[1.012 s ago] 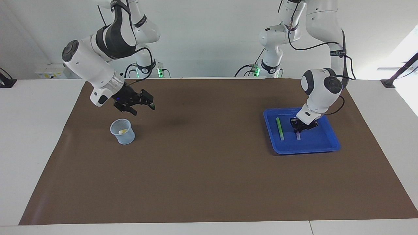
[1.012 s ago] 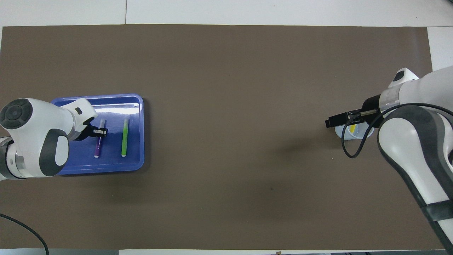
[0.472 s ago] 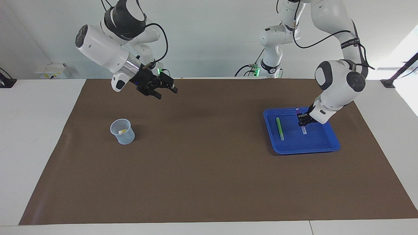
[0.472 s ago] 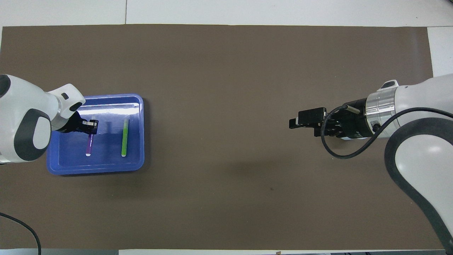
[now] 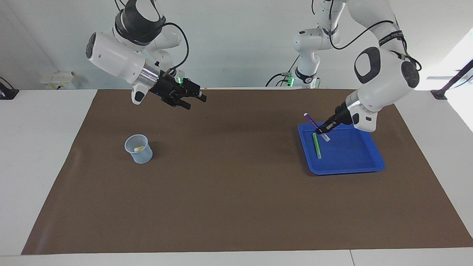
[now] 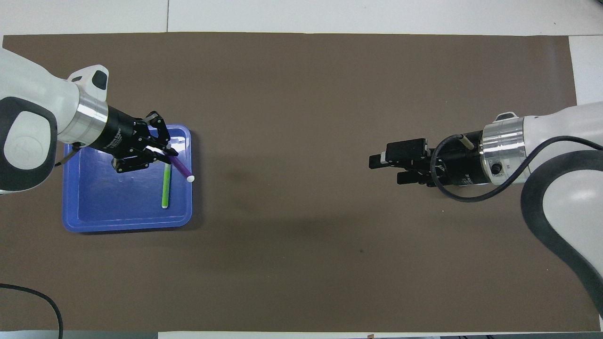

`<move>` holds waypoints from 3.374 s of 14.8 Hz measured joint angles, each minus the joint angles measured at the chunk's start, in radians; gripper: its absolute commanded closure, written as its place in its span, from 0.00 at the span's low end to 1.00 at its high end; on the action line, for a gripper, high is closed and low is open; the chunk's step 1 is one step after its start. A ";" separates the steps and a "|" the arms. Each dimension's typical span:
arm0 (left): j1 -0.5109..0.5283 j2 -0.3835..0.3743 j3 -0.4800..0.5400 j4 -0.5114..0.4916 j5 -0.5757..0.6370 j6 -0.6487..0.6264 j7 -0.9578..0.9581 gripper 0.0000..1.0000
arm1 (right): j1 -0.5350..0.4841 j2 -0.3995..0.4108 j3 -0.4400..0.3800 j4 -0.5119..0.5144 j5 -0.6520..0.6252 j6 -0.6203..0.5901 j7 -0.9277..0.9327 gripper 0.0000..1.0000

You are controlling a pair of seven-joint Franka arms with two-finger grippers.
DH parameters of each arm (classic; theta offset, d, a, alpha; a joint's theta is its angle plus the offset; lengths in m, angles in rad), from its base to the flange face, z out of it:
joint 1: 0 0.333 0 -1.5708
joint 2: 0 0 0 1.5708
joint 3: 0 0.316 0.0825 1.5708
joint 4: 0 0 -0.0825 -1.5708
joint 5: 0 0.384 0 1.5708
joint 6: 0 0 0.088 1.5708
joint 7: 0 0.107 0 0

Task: Transfer and insert pens with both arms
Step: 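Lift the purple pen with the left gripper toward the right gripper, then grasp the purple pen with the right gripper, open the left gripper, then insert the purple pen into the cup while the left gripper reaches the green pen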

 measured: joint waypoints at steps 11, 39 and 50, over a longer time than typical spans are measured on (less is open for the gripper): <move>-0.261 -0.061 -0.019 -0.138 -0.383 0.351 -0.785 1.00 | 0.148 0.001 0.011 -0.010 0.061 0.272 0.109 0.00; -0.360 -0.105 -0.018 -0.227 -0.587 0.536 -0.829 1.00 | 0.260 0.029 0.007 -0.062 0.058 0.468 0.089 1.00; -0.343 -0.122 -0.009 -0.228 -0.557 0.529 -0.808 0.00 | 0.179 0.018 0.004 -0.058 -0.163 0.293 0.021 1.00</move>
